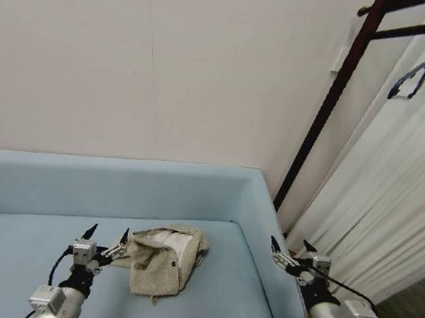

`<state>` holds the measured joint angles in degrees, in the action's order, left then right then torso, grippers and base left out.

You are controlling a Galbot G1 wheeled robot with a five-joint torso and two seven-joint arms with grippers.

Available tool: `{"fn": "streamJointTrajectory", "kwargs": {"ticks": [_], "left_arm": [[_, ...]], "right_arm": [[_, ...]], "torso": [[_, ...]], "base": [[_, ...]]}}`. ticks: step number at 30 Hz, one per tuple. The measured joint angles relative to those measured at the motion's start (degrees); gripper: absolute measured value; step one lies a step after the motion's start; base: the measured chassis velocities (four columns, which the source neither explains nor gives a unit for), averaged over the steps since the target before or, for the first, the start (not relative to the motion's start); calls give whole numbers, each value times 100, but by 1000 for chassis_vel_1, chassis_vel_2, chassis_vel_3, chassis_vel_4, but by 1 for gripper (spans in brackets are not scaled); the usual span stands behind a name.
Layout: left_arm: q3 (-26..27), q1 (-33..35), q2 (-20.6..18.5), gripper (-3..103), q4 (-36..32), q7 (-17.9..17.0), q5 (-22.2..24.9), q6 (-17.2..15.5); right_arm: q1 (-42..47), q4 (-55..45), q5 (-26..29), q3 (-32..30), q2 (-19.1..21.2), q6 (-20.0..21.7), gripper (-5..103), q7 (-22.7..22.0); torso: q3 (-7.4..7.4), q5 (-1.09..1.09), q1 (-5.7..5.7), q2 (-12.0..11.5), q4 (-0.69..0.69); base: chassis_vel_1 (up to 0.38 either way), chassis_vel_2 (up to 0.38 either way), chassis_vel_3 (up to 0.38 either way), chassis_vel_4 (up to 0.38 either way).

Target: Pick up the clothes from the sofa and hang them on the clothes hanger.

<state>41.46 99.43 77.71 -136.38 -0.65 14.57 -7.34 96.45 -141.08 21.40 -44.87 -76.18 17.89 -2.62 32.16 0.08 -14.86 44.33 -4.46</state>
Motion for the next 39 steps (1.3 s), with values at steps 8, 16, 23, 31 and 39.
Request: {"fn": "streamJointTrajectory", "kwargs": {"ticks": [8,16,23,31,39], "left_arm": [[12,-6,-9,100,-25,-18,0,-92],[6,4,7,100,-28,-10,17,-3],[-2,20,27,100,-12,23,19,70],[-30,19,16,100,-5,-291,50,-405],[-155,-443,-561,100,153,-1313,1035,-1603]], "right_arm": [[-1,-6,31,-6,-7,-50,100,68],[-69,177,127,7,-25,-890,100,419],[37,203,-1,1,-88,-884,100,596],[76,186,-85,23,-65,-752,100,629],[136,200,-56,-9,128,-726,100,566]], "torso": [[0,0,0,0,0],[0,0,0,0,0],[0,0,0,0,0],[0,0,0,0,0],[0,0,0,0,0]], "base": [[0,0,0,0],[0,0,0,0],[0,0,0,0],[0,0,0,0],[0,0,0,0]]}}
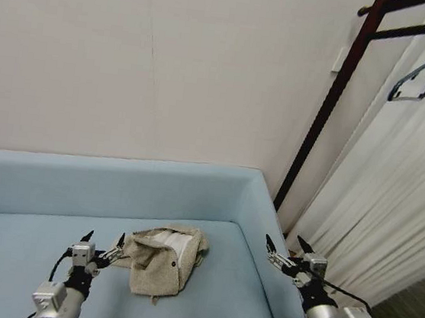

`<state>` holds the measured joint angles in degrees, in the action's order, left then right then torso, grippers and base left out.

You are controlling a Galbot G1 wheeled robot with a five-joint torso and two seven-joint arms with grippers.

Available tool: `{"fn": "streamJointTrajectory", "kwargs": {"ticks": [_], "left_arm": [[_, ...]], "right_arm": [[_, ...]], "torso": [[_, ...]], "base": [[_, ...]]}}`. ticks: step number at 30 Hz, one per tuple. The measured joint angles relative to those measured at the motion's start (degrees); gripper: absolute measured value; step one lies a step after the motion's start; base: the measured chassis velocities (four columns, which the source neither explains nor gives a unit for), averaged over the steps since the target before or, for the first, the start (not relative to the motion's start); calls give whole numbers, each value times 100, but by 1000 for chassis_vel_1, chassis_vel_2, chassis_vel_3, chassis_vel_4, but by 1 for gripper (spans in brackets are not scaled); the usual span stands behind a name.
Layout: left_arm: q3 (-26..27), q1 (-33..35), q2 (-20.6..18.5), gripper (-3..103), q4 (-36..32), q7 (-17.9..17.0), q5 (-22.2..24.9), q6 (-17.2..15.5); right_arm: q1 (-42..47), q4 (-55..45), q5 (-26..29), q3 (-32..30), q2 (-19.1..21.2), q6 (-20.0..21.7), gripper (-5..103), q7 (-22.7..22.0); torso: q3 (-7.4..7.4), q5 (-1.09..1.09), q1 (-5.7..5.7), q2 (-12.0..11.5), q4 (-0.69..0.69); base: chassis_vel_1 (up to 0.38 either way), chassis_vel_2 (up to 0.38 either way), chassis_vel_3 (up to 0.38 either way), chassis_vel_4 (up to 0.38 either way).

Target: Pick up the clothes from the sofa and hang them on the clothes hanger.

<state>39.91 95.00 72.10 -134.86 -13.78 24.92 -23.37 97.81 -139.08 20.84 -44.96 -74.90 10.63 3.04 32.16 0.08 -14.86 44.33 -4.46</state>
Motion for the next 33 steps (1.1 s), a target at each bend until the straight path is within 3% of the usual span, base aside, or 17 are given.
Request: {"fn": "streamJointTrajectory", "kwargs": {"ticks": [2,10,12,16,20,23,33], "left_arm": [[-82,-320,-276,100,200,-407,524,-319],[-164,-815,-908,100,490,-845,1645,-884],[-218,-978,-1008,100,583,-963,1972,-969],[-383,-1424,-1130,100,829,-1231,2531,-1141],[-581,-1800,-1196,100,1066,-1485,3018,-1293],[-979,-2239,-1273,100,1341,-1917,3541,-1500],[-1602,-2996,-1321,100,1916,-2080,3767,-1619]], "right_arm": [[32,3,34,-8,106,29,100,-24],[-76,94,150,74,526,224,100,-191],[-109,156,178,113,681,278,100,-225],[-12,220,215,107,866,299,100,-299],[4,327,273,104,1041,334,100,-357],[24,430,316,114,1254,376,100,-422],[11,705,349,165,1419,403,100,-473]], "torso": [[0,-1,0,0,-1],[0,0,0,0,0],[1,1,0,0,5],[0,0,0,0,-4],[0,1,0,0,0],[1,0,0,0,-1],[1,0,-1,0,0]], "base": [[0,0,0,0],[0,0,0,0],[0,0,0,0],[0,0,0,0],[0,0,0,0],[0,0,0,0],[0,0,0,0]]}}
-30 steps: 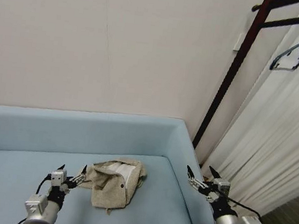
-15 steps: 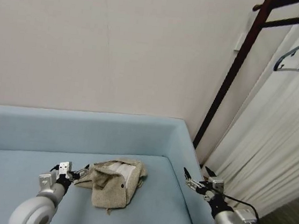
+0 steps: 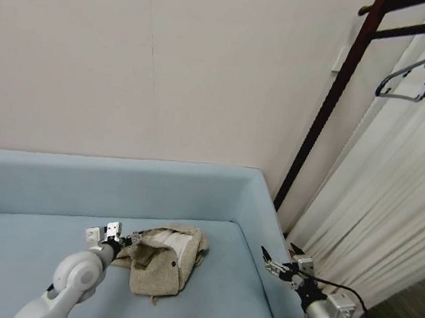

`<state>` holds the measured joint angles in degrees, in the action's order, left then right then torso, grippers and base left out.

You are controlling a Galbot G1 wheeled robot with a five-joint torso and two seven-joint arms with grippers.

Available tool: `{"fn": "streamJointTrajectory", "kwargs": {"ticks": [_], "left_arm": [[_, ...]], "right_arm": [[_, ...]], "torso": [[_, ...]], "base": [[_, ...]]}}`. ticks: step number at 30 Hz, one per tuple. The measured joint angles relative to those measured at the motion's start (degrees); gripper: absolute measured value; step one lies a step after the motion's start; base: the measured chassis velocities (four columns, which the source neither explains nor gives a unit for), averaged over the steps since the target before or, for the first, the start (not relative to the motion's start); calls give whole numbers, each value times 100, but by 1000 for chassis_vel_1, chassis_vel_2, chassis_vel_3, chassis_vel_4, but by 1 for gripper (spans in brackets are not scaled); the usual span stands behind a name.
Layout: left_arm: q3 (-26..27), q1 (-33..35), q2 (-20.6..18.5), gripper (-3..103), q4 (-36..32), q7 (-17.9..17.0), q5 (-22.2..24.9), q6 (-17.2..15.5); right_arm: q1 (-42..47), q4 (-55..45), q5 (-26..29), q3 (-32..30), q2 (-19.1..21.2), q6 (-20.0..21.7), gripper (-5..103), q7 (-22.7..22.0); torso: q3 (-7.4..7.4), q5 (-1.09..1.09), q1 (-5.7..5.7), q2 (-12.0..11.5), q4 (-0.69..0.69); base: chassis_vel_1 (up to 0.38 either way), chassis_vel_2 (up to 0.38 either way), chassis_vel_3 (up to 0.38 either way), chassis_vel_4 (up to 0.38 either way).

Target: Pick up the clothes from the sofa and hang them on the clothes hanger.

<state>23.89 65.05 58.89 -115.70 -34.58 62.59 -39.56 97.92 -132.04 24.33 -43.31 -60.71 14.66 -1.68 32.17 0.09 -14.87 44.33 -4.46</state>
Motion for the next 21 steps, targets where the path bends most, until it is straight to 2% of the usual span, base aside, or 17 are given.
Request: {"fn": "streamJointTrajectory", "kwargs": {"ticks": [4,5,7,10,11,13,16,19,20,21], "left_arm": [[-153,-202,30,102,233,38,-1,-15],[-218,-277,46,98,340,75,-10,-34],[-271,-340,66,98,428,95,-21,-51],[-402,-456,163,83,608,99,-48,-87],[-402,-456,163,83,608,99,-48,-87],[-456,-477,198,72,647,64,-59,-101],[-480,-473,202,66,650,60,-62,-140],[-502,-473,196,50,702,87,-67,-155],[-502,-473,196,50,702,87,-67,-155],[-506,-481,197,44,733,91,-70,-155]], "right_arm": [[-16,104,-9,10,-41,-7,100,-2],[-24,149,-16,10,-47,-13,100,-2],[-32,188,-23,11,-50,-18,100,-4],[-82,291,-34,18,-53,-22,100,-24],[-82,291,-34,18,-53,-22,100,-24],[-128,328,-46,39,-55,-22,100,-92],[-166,365,-74,55,-66,-13,100,-151],[-184,408,-103,70,-84,1,100,-215],[-184,408,-103,70,-84,1,100,-215],[-186,424,-106,71,-85,2,100,-221]], "torso": [[-1,0,0,0,0],[0,0,0,0,0],[0,0,0,0,0],[0,0,0,0,0],[0,0,0,0,0],[0,0,0,0,0],[0,0,0,0,0],[-1,0,0,0,0],[-1,0,0,0,0],[0,0,0,0,0]], "base": [[0,0,0,0],[0,0,0,0],[0,0,0,0],[0,0,0,0],[0,0,0,0],[0,0,0,0],[0,0,0,0],[0,0,0,0],[0,0,0,0],[0,0,0,0]]}}
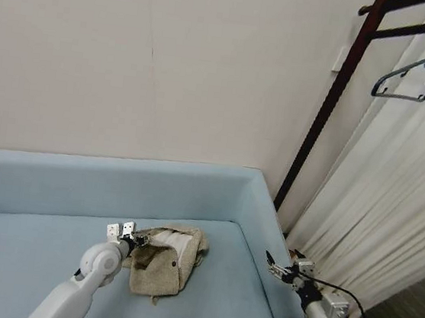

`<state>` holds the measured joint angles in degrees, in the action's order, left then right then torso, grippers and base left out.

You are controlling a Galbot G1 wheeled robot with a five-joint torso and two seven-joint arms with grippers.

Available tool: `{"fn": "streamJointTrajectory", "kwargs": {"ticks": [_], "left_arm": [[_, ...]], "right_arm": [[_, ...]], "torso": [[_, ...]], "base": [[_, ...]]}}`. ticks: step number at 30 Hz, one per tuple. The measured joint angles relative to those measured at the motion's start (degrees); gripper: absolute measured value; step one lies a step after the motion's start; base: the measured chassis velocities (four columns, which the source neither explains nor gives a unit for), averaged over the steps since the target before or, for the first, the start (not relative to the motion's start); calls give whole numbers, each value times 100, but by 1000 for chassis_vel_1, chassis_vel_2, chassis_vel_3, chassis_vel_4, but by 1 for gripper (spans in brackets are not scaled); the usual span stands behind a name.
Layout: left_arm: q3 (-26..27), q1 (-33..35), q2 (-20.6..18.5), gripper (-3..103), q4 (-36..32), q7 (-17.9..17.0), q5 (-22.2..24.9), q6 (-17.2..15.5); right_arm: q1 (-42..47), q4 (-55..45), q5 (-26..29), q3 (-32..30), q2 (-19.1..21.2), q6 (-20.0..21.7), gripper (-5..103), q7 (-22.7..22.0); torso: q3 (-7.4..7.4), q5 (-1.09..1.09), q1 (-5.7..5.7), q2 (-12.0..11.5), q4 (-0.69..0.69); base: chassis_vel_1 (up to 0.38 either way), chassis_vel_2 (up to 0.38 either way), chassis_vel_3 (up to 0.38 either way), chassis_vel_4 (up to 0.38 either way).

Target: Pick up the clothes from the sofa and hang them on the clothes hanger.

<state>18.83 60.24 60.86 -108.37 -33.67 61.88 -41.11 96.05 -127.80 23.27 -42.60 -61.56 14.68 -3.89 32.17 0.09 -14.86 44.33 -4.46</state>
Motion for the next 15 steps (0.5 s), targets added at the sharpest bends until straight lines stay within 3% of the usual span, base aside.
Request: {"fn": "streamJointTrajectory", "kwargs": {"ticks": [4,7,9,12,14,15], "left_arm": [[-16,-9,-3,33,32,19,-6,6],[-20,5,-38,17,13,44,-30,25],[-20,21,-58,17,-14,64,-67,28],[-17,159,-192,4,-88,414,-566,98],[-15,340,-327,4,-122,853,-1179,260],[-15,340,-327,4,-122,853,-1179,260]], "right_arm": [[-26,38,-2,6,5,2,100,-14],[-80,43,34,44,24,28,100,-45],[-103,32,88,86,57,61,100,-73],[-310,20,396,314,265,182,100,-291],[-615,19,796,574,485,367,100,-598],[-615,19,796,574,485,367,100,-598]], "torso": [[0,0,0,0,0],[0,0,0,0,0],[0,0,0,0,-1],[0,-1,0,0,-2],[0,0,0,0,-1],[0,0,0,0,-1]], "base": [[0,0,0,0],[0,0,0,0],[0,0,0,0],[0,0,0,0],[0,0,0,0],[0,0,0,0]]}}
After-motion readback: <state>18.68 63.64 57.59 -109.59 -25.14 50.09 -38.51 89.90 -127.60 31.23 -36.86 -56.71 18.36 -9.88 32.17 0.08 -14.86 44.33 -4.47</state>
